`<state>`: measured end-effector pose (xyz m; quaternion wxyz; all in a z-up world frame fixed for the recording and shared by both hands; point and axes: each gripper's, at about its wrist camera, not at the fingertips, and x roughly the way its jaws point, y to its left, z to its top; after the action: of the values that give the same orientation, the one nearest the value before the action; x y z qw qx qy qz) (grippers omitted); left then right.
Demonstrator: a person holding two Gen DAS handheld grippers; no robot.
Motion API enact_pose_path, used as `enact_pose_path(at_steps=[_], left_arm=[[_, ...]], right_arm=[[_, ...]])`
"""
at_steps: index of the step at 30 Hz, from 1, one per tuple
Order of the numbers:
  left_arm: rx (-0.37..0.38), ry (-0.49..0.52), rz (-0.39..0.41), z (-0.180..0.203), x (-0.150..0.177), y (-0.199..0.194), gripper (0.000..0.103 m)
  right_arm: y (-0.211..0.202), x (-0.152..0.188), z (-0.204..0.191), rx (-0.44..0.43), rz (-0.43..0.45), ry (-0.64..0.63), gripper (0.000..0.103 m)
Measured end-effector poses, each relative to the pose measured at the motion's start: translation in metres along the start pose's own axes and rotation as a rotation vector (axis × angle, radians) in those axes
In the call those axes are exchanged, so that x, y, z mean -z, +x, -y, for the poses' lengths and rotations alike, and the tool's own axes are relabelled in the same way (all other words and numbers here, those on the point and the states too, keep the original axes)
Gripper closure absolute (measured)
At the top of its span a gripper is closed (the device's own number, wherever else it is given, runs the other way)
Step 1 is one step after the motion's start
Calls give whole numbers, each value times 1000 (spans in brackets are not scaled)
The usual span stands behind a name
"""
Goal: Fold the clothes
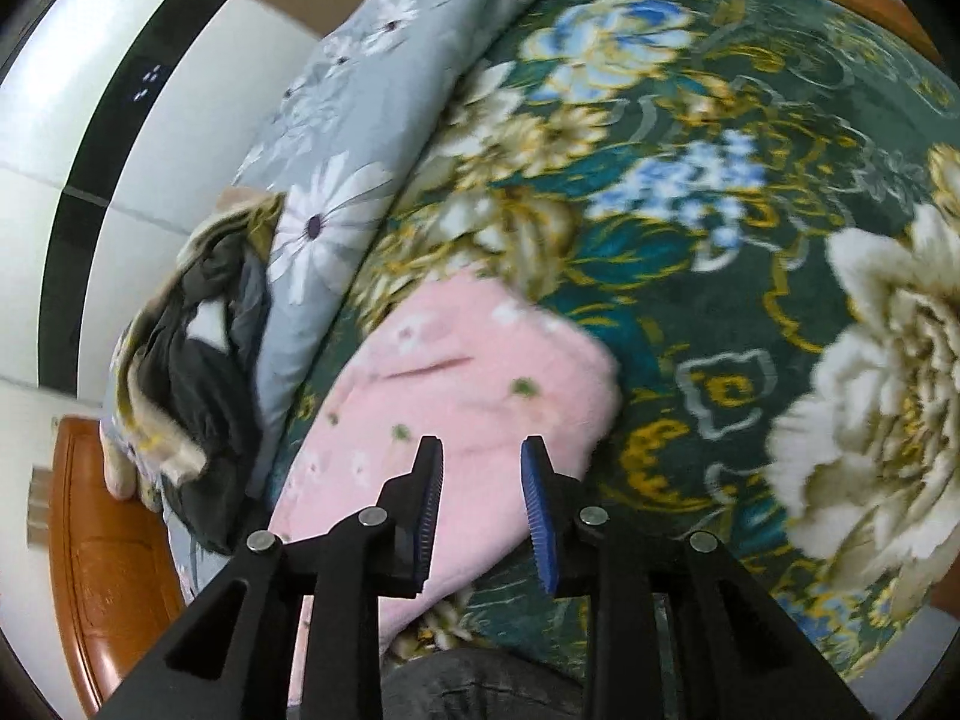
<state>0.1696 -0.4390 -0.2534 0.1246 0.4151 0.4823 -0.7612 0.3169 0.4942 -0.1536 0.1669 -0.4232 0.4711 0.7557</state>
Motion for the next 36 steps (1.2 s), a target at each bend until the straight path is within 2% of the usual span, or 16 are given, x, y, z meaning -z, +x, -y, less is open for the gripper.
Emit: enact_pose_path(at_steps=[4, 8, 11, 12, 15, 16, 19, 23, 27, 28, 29, 30, 33, 36], left_arm=[[7, -3, -1, 10, -7, 15, 52], [-60, -17, -18, 10, -11, 38, 52], [-43, -21, 7, 12, -13, 38, 54], [-50, -8, 16, 14, -13, 38, 56], [-83, 43, 30, 21, -14, 39, 81], [-93, 71, 32, 24, -13, 39, 86], [-115, 174, 38, 35, -12, 36, 86], [-88, 291, 47, 48, -13, 27, 86], [-77, 306, 48, 44, -17, 23, 86], [-76, 312, 58, 43, -16, 21, 90], [-66, 312, 76, 42, -16, 16, 94], [-51, 309, 97, 41, -15, 9, 103], [-12, 282, 183, 34, -19, -17, 103], [6, 236, 142, 20, -26, -12, 103]], right_arm=[[20, 13, -48, 2, -73, -125, 75], [32, 31, -93, 23, -128, -292, 75], [37, 41, -109, 32, -150, -343, 75], [38, 43, -112, 37, -155, -350, 75], [42, 47, -118, 49, -169, -356, 75], [43, 47, -120, 51, -173, -361, 75], [46, 49, -129, 57, -183, -380, 75], [50, 52, -135, 61, -193, -389, 75], [57, 57, -138, 66, -209, -390, 75], [59, 59, -139, 68, -213, -393, 75], [60, 60, -139, 69, -217, -396, 75], [61, 61, -139, 70, -218, -397, 75], [63, 63, -138, 78, -222, -395, 75], [66, 62, -136, 86, -225, -386, 75]])
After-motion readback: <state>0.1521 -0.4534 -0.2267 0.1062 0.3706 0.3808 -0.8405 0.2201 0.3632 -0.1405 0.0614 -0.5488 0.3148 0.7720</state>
